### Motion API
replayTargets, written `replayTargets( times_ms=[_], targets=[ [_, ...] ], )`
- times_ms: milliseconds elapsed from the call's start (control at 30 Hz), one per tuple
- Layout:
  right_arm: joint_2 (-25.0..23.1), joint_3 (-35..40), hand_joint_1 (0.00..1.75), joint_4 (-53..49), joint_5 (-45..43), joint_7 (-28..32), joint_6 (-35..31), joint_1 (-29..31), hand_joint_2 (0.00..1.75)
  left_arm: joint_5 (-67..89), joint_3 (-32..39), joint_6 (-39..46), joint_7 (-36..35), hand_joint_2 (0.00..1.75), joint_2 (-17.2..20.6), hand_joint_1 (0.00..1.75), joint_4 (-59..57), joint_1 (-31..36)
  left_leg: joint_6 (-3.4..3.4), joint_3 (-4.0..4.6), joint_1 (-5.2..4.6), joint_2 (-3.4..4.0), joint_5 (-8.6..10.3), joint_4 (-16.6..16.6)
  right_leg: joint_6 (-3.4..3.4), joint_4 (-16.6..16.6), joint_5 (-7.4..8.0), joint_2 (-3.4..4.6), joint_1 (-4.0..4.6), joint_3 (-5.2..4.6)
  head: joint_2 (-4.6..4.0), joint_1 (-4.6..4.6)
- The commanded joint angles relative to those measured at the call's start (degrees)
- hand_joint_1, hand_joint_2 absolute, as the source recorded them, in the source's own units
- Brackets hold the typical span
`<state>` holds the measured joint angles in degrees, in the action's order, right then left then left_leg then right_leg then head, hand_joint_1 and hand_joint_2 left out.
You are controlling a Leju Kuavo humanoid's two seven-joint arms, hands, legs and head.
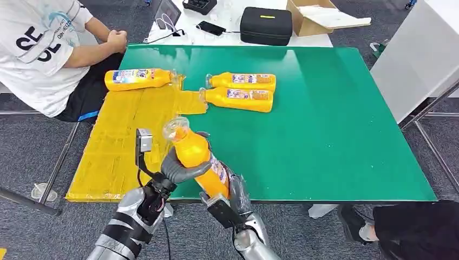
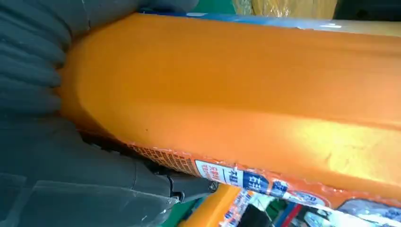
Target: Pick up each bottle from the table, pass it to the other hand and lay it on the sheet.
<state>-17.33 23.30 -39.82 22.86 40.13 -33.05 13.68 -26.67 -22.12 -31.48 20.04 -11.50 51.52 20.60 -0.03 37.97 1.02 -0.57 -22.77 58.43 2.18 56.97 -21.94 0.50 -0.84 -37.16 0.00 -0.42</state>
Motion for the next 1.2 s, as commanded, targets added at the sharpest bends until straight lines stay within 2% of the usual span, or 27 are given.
replayTargets(
  times_ms=[33, 67, 100, 133, 200, 300, 367, 433, 500, 533, 567, 767, 833, 1000, 1033, 1067, 1100, 1133, 1200],
  targets=[
    [0.87, 1.20, 0.00, 0.84, -1.64, -0.13, 3.54, 1.69, 0.00, -3.90, -0.19, 0.67, -1.75, 1.75, 1.32, 1.75, -5.98, 2.52, 0.04, -0.26, 0.00, 0.08, -0.08, -0.04, -0.07, -0.05, -0.06, 0.01, 0.03, 0.25, 0.00, 0.00],
    [0.80, 0.73, 0.00, 0.35, -3.33, -0.13, 6.65, 1.70, 0.00, -4.01, -0.06, 1.43, -1.52, 1.75, 1.52, 1.75, -5.74, 2.60, 0.03, -0.20, -0.01, 0.06, -0.06, -0.03, -0.06, -0.03, -0.05, 0.01, 0.02, 0.19, 0.00, 0.00],
    [1.09, 0.43, 0.00, -1.84, -5.16, -0.13, 9.31, 1.19, 0.00, -4.37, 0.15, 2.02, -1.18, 1.75, 1.77, 1.75, -5.42, 2.68, 0.07, -0.61, 0.02, 0.13, -0.23, -0.02, -0.14, -0.05, -0.20, 0.00, 0.08, 0.60, 0.00, 0.00],
    [1.28, 0.05, 0.00, -3.56, -6.19, -0.13, 10.78, 0.88, 0.00, -4.22, 0.63, 3.44, -0.79, 1.75, 1.99, 1.75, -4.96, 2.81, 0.03, -0.21, 0.00, 0.03, -0.06, -0.03, -0.07, -0.04, -0.06, -0.03, 0.03, 0.22, 0.00, 0.02],
    [1.35, -1.23, 0.00, -5.68, -8.21, -0.13, 14.31, 0.69, 0.00, -3.34, 1.94, 6.22, 0.22, 1.75, 2.14, 1.75, -4.45, 3.18, 0.04, -0.21, 0.00, 0.09, -0.09, 0.00, -0.07, -0.01, -0.06, 0.02, 0.03, 0.20, 0.00, 0.00],
    [1.57, -3.09, 0.00, -11.51, -9.65, -0.13, 16.55, -0.64, 0.00, 0.86, 5.25, 13.98, 3.16, 1.75, 1.80, 1.75, -3.65, 4.26, 0.04, -0.28, 0.04, 0.03, -0.13, 0.04, -0.11, 0.02, -0.12, -0.05, 0.08, 0.30, 0.00, 0.00],
    [1.70, -3.82, 0.00, -16.44, -9.49, -0.13, 15.26, -2.09, 0.00, 5.92, 8.48, 21.90, 6.34, 1.75, 1.48, 1.75, -2.99, 5.29, 0.04, -0.32, 0.04, -0.01, -0.14, 0.06, -0.13, 0.05, -0.16, -0.12, 0.08, 0.34, 0.00, 0.02],
    [1.75, -3.92, 0.00, -19.17, -9.04, -0.39, 13.95, -3.03, 0.00, 7.96, 10.80, 24.32, 6.28, 1.75, 1.24, 1.75, -2.45, 5.77, 0.02, -0.08, 0.03, -0.01, -0.03, 0.03, -0.07, 0.02, -0.04, -0.07, 0.05, 0.08, 0.00, 0.02],
    [1.62, -4.03, 0.00, -21.90, -8.62, -0.13, 11.52, -3.80, 0.00, 10.44, 13.58, 28.81, 7.84, 1.75, 0.93, 1.75, -1.87, 6.52, 0.04, -0.34, 0.06, 0.00, -0.17, 0.10, -0.12, 0.07, -0.18, -0.11, 0.11, 0.35, 0.00, 0.02],
    [1.51, -3.91, 0.00, -22.74, -8.68, -0.13, 10.90, -3.94, 0.00, 12.16, 14.26, 30.97, 8.81, 1.75, 1.07, 1.75, -1.52, 7.06, 0.01, -0.06, 0.03, -0.02, -0.01, 0.02, -0.05, 0.00, -0.03, -0.08, 0.05, 0.07, 0.00, 0.02],
    [1.61, -3.68, 0.00, -24.38, -8.21, -0.13, 9.13, -4.39, 0.00, 13.07, 15.77, 32.83, 8.89, 1.75, 0.83, 1.75, -1.56, 7.53, 0.03, -0.20, 0.04, -0.01, -0.09, 0.07, -0.08, 0.04, -0.12, -0.10, 0.08, 0.21, 0.00, 0.02],
    [2.50, -0.50, 0.00, -30.35, -9.01, -0.13, 6.23, -6.07, 0.00, 28.88, 18.26, 50.21, 14.90, 1.75, 2.62, 1.75, 0.10, 10.77, 0.01, -0.14, 0.06, 0.02, -0.06, 0.05, -0.08, 0.03, -0.07, -0.05, 0.09, 0.15, 0.00, 0.04],
    [2.54, -0.12, 0.00, -31.19, -9.48, -0.13, 6.08, -6.32, 0.00, 29.92, 20.18, 49.28, 13.81, 1.75, 2.46, 1.75, 0.74, 11.08, 0.02, -0.19, 0.05, 0.02, -0.09, 0.06, -0.10, 0.05, -0.10, -0.06, 0.08, 0.20, 0.00, 0.02],
    [2.60, -0.12, 0.00, -31.18, -9.52, -0.13, 6.06, -6.28, 0.00, 30.06, 20.12, 49.23, 13.86, 1.75, 2.24, 1.75, 0.51, 10.86, 0.03, -0.34, 0.04, 0.01, -0.11, 0.01, -0.10, -0.01, -0.12, -0.08, 0.08, 0.36, 0.02, 0.02],
    [2.81, 0.36, 0.00, -31.79, -10.04, -0.13, 6.27, -6.20, 0.00, 37.79, 17.80, 57.77, 16.03, 1.75, 3.38, 1.75, -0.34, 11.34, 0.03, -0.30, 0.04, 0.05, -0.10, 0.01, -0.08, -0.02, -0.10, -0.03, 0.08, 0.30, 0.00, 0.02],
    [2.99, 1.01, 0.00, -32.25, -10.32, -0.13, 6.07, -6.06, 0.00, 40.84, 17.89, 59.92, 15.43, 1.75, 3.59, 1.75, -1.69, 12.31, 0.02, -0.17, 0.03, 0.05, -0.04, 0.01, -0.06, -0.01, -0.04, -0.01, 0.05, 0.17, 0.00, 0.02],
    [3.13, 1.67, 0.00, -32.28, -10.57, -0.13, 6.09, -5.83, 0.00, 47.43, 16.08, 62.33, 14.48, 1.75, 5.13, 1.75, -3.86, 13.54, 0.07, -0.55, 0.05, 0.09, -0.22, 0.05, -0.13, 0.00, -0.20, -0.04, 0.11, 0.56, 0.00, 0.02],
    [3.13, 2.12, 0.00, -32.15, -10.87, -0.13, 6.04, -5.50, 0.00, 54.92, 15.05, 65.60, 13.52, 1.75, 6.11, 1.75, -6.95, 15.20, 0.02, -0.21, 0.05, 0.04, -0.08, 0.05, -0.08, 0.02, -0.08, -0.04, 0.08, 0.22, 0.00, 0.02],
    [2.79, 1.97, 0.00, -30.94, -11.95, -0.13, 6.83, -4.72, 0.00, 68.64, 10.16, 65.98, 8.33, 1.75, 8.87, 1.75, -15.87, 19.26, 0.02, -0.30, 0.04, 0.03, -0.08, 0.02, -0.10, 0.02, -0.10, -0.05, 0.08, 0.29, 0.00, 0.02]
  ],
)
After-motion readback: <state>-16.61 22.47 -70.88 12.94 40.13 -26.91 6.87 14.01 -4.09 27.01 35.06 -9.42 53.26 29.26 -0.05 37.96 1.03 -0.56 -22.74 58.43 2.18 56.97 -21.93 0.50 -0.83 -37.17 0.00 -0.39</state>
